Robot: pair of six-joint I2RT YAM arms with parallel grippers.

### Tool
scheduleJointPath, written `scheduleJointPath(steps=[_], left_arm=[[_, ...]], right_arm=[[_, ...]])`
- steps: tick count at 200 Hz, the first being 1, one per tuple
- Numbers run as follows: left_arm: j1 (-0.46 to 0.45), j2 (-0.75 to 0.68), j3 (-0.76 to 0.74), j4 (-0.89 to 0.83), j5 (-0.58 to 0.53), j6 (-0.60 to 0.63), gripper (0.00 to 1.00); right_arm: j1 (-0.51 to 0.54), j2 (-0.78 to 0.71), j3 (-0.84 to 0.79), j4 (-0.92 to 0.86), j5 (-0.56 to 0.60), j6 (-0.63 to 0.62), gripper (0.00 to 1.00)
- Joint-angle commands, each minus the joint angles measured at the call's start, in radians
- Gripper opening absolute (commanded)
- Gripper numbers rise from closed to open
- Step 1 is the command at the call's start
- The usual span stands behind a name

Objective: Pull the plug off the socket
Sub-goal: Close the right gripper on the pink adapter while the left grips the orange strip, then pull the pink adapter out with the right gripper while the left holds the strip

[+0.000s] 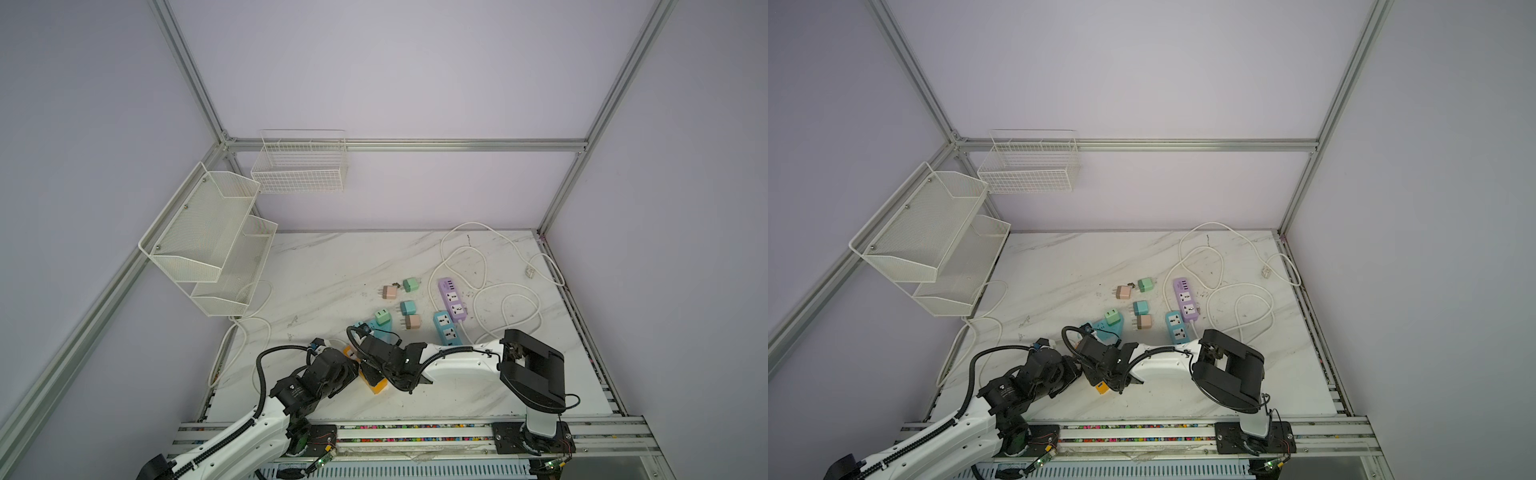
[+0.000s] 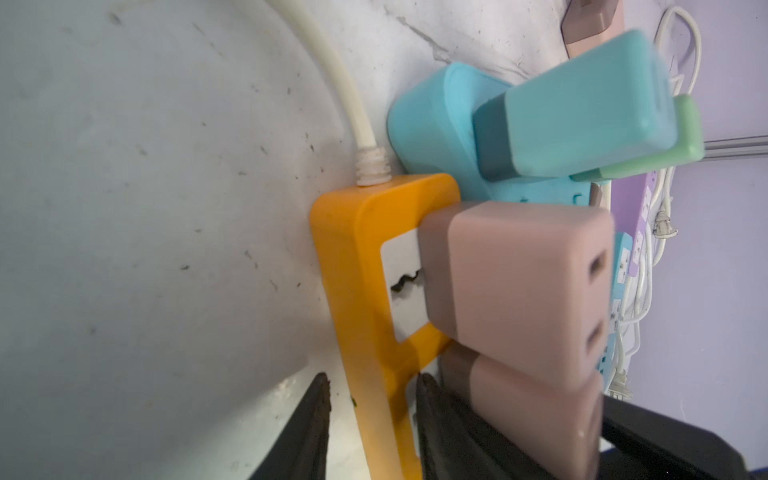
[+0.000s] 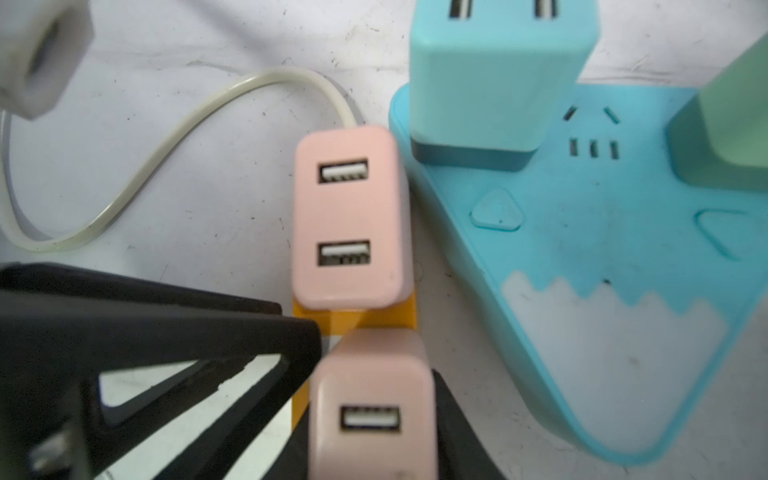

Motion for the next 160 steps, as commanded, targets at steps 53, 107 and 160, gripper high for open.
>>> scheduleJointPath(steps=[53, 107, 160], left_arm=[[0.016, 0.024, -0.065, 0.034, 0.041, 0.050, 0.34], [0.016, 0.015, -0.076, -0.033, 0.026, 0.056, 0.32], [0.016, 0.023, -0.089, -0.033, 0.028, 0.049, 0.31]], right_arm=[[0.005, 0.042, 0.014, -0.020, -0.013, 0.020, 0.37], [0.005, 0.043, 0.032, -0.042, 0.020, 0.011, 0.42], [0.005, 0.047, 0.050, -0.079, 0.032, -0.045, 0.39]])
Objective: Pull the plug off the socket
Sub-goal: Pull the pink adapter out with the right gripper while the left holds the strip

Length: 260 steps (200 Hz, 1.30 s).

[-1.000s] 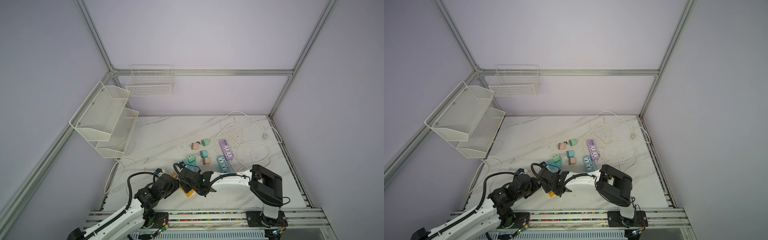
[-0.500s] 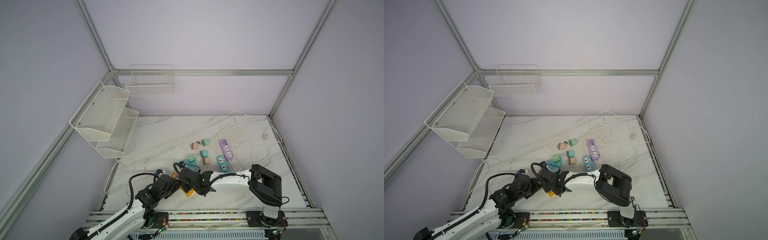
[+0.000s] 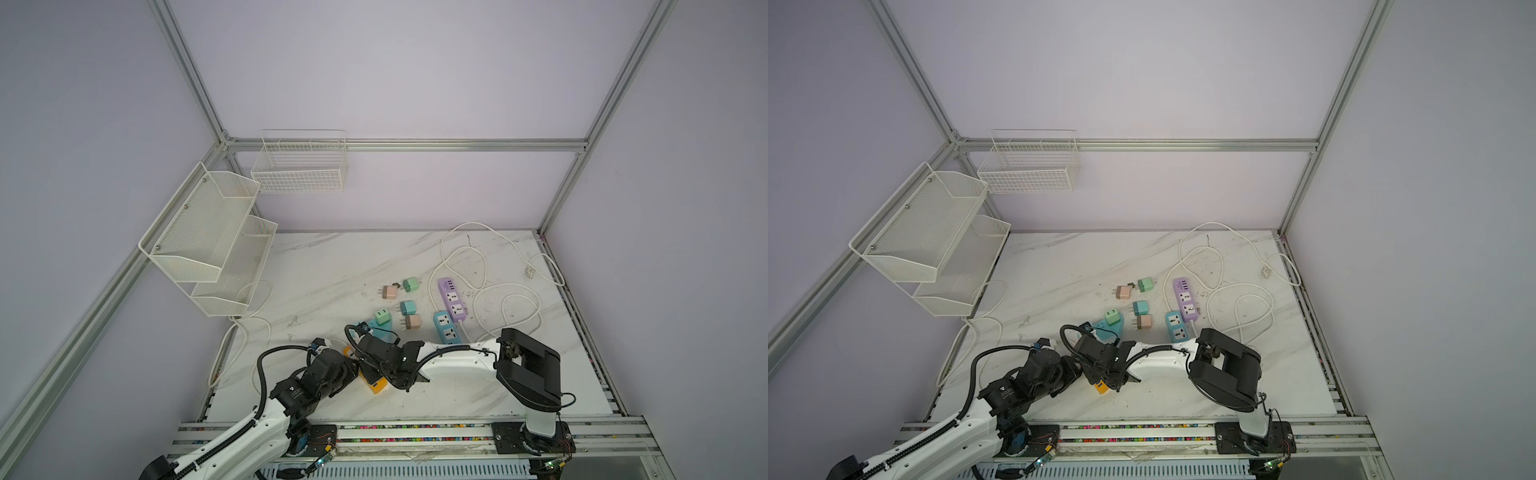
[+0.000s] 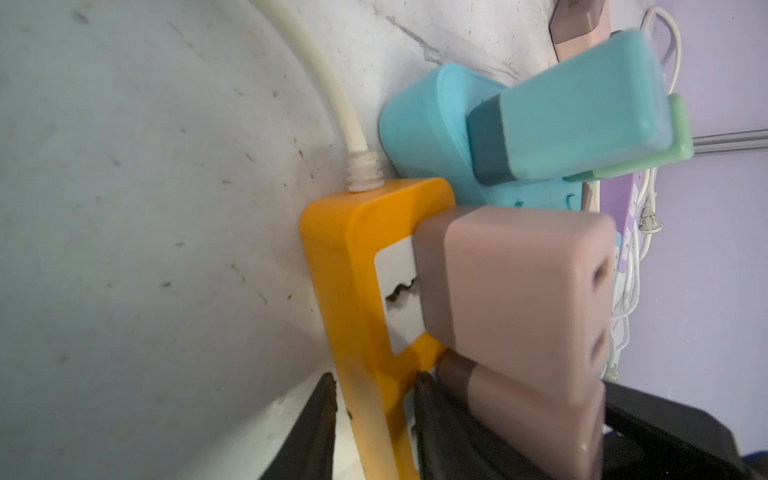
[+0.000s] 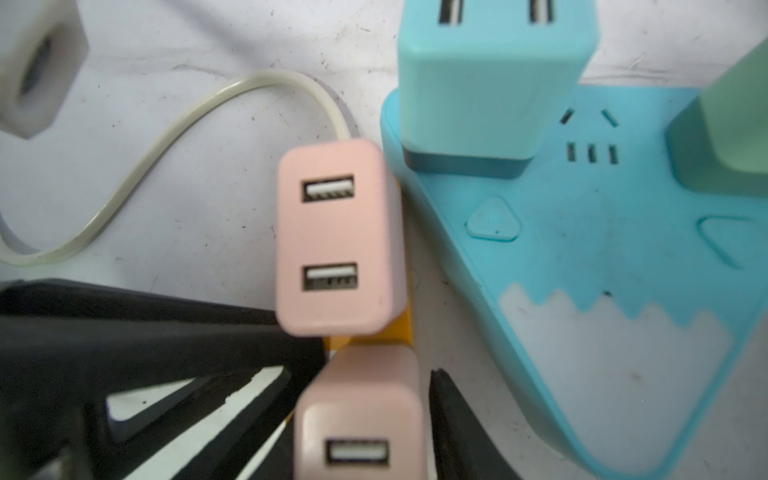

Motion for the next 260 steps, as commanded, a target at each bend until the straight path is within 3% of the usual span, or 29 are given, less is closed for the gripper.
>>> scheduleJointPath(steps=[1, 147, 176, 217, 260], left_arm=[[0.004, 0.016, -0.061, -0.084, 0.006, 0.026, 0.31], [0.004, 0.062, -0.082, -0.112, 0.003, -0.002, 0.27], [0.004, 0.074, -0.079, -0.109, 0.007, 0.000, 0.27], [0.004, 0.088, -0.077, -0.099, 0.009, 0.006, 0.27], [0.004, 0.087, -0.079, -0.096, 0.009, 0.004, 0.26]], right_arm=[[0.005, 0.024, 0.014, -0.047, 0.013, -0.038, 0.39], [0.008, 0.030, 0.073, -0.080, -0.004, -0.110, 0.20], [0.007, -0.001, 0.051, -0.058, -0.028, -0.111, 0.20], [0.005, -0.018, 0.038, -0.085, 0.034, -0.120, 0.19], [0.022, -0.036, 0.013, -0.038, -0.031, -0.102, 0.18]])
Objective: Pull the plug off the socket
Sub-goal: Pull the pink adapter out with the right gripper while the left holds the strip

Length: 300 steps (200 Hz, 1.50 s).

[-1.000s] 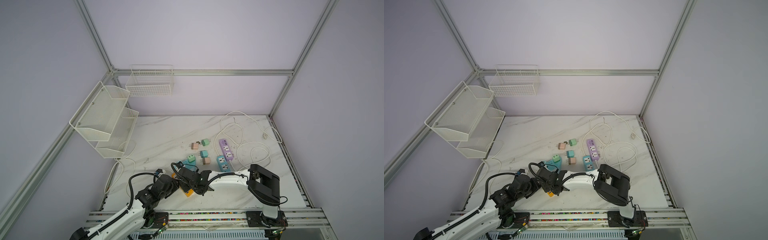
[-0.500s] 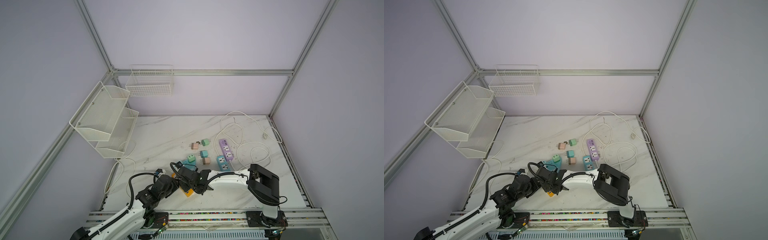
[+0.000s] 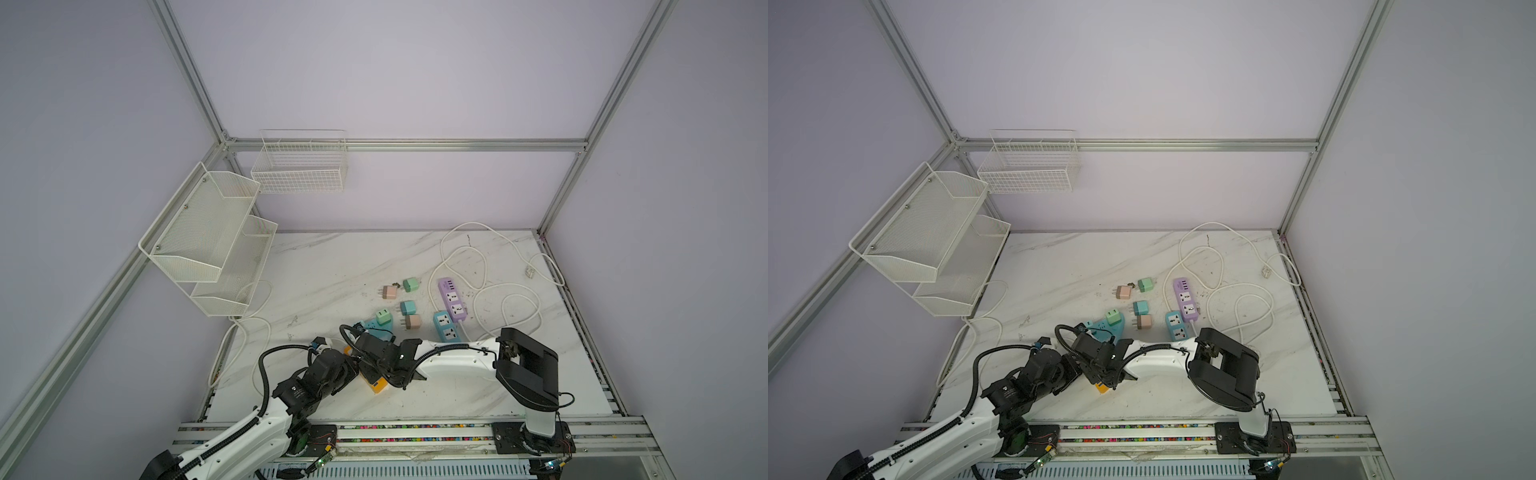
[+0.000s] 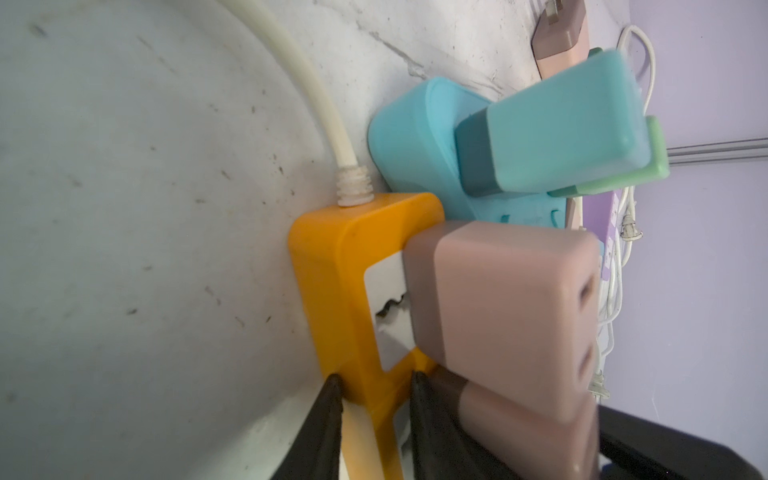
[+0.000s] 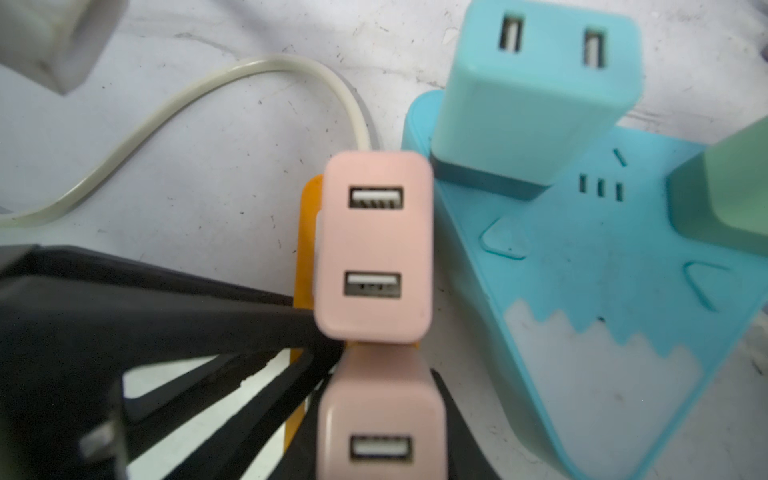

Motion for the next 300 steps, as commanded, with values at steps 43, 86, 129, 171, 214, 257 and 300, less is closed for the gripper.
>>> scheduleJointPath(steps=[43, 86, 129, 171, 214, 257, 300], left_arm=[[0.004, 0.044, -0.059, -0.172, 0.015, 0.012, 0.25], [0.004, 0.041, -0.062, -0.173, 0.015, 0.007, 0.24], [0.004, 0.032, -0.074, -0.165, 0.017, -0.006, 0.24], [0.006, 0.009, -0.075, -0.181, 0.021, -0.006, 0.23], [0.006, 0.030, -0.070, -0.173, 0.024, 0.002, 0.23], [0.007, 0.058, -0.062, -0.163, 0.027, 0.008, 0.23], [0.009, 0.051, -0.062, -0.167, 0.029, 0.013, 0.23]], right_arm=[[0.014, -0.046, -0.057, 0.043, -0.009, 0.016, 0.16], [0.026, -0.069, -0.078, 0.087, -0.075, 0.059, 0.16], [0.018, -0.089, -0.097, 0.069, 0.015, 0.048, 0.16], [0.060, -0.044, -0.058, 0.080, -0.013, 0.053, 0.17], [0.022, -0.093, -0.108, 0.090, -0.005, 0.058, 0.17], [0.050, -0.057, -0.076, 0.067, 0.004, 0.056, 0.17], [0.026, -0.177, -0.135, 0.108, -0.003, 0.078, 0.17]])
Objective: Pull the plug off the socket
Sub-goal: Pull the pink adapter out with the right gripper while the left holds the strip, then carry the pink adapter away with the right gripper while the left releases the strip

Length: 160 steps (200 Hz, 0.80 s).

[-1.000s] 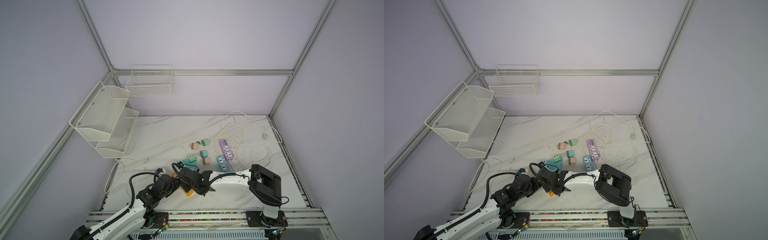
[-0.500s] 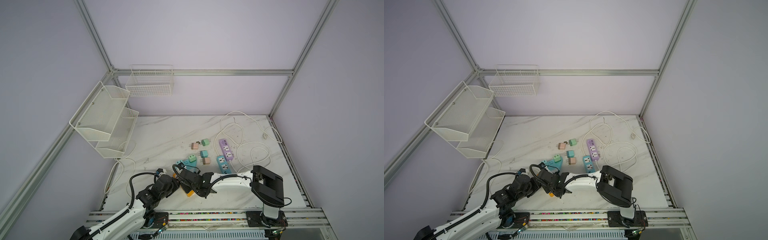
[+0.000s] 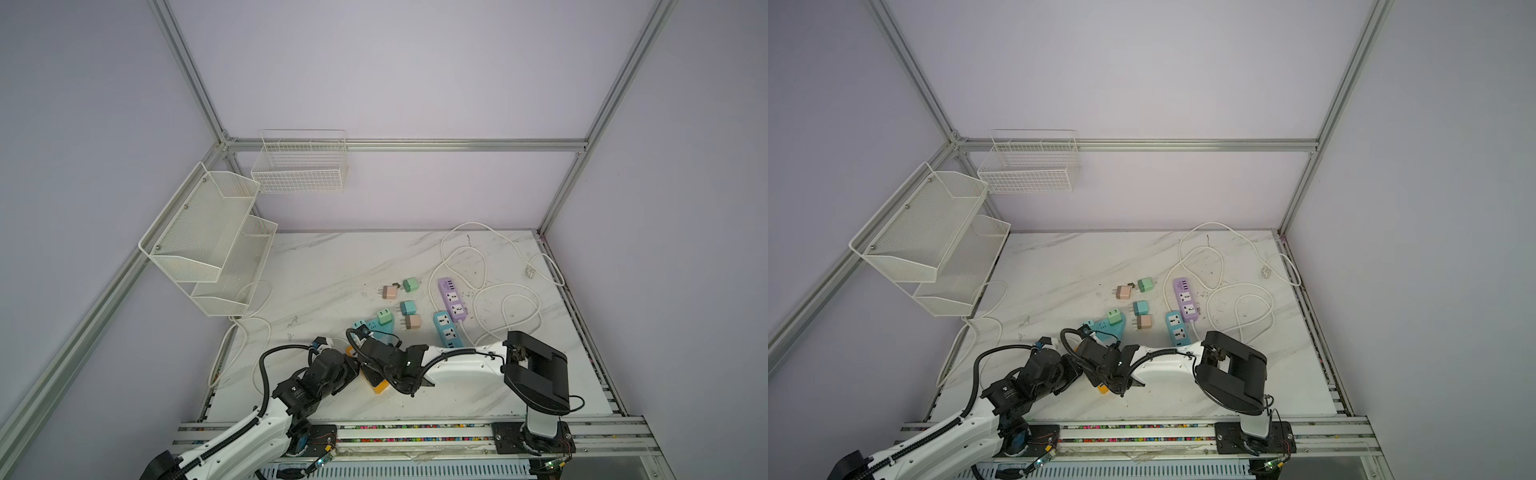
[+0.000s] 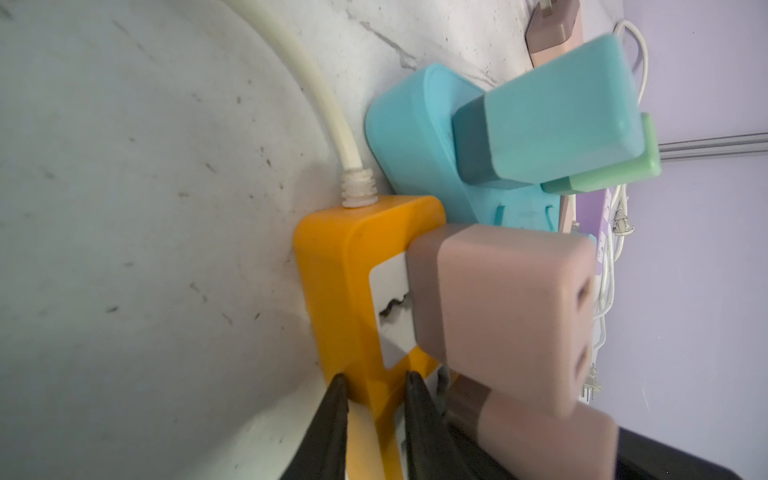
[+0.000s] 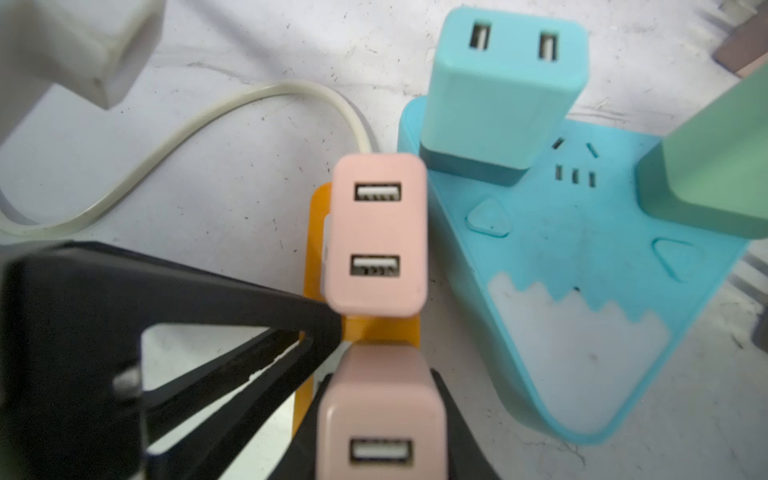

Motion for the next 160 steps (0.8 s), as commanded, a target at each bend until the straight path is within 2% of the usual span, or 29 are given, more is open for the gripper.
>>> scheduleJointPath(steps=[1, 58, 79, 139, 160], left_arm=[[0.004, 0.052, -0.058, -0.181, 0.014, 0.013, 0.23], [0.007, 0.043, -0.037, -0.179, 0.026, 0.032, 0.23], [0.008, 0.042, 0.002, -0.193, 0.030, 0.057, 0.23], [0.009, 0.017, 0.221, -0.316, 0.025, 0.198, 0.25], [0.009, 0.013, 0.315, -0.382, 0.037, 0.244, 0.27]], right_arm=[[0.008, -0.104, -0.028, -0.001, -0.044, 0.027, 0.17], [-0.006, -0.202, -0.066, -0.010, -0.027, 0.062, 0.17], [-0.029, -0.258, -0.093, 0.000, -0.055, 0.082, 0.17], [-0.118, -0.409, -0.216, 0.033, -0.133, 0.235, 0.17], [-0.176, -0.470, -0.296, 0.089, -0.202, 0.290, 0.17]])
